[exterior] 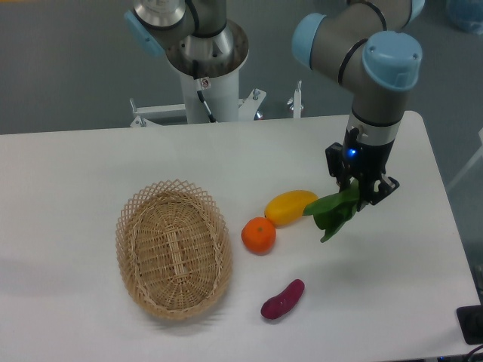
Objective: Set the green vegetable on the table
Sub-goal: 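Hold the green bok choy in the gripper and shift it slightly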
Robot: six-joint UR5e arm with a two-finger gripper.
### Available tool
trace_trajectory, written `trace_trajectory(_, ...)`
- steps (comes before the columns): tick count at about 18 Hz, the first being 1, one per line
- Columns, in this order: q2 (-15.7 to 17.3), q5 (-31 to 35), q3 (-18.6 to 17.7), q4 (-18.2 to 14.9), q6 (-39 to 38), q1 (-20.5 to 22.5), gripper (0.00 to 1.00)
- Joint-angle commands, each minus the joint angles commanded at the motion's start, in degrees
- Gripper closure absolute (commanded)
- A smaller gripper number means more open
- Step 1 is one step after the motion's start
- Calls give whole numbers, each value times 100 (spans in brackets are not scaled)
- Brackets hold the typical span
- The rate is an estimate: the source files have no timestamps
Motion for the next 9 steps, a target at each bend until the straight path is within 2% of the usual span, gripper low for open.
trace_trajectory(6, 0, 0, -70, 0, 17, 26, 55)
trace_trajectory(9, 0, 26, -210, 9, 306, 53, 55)
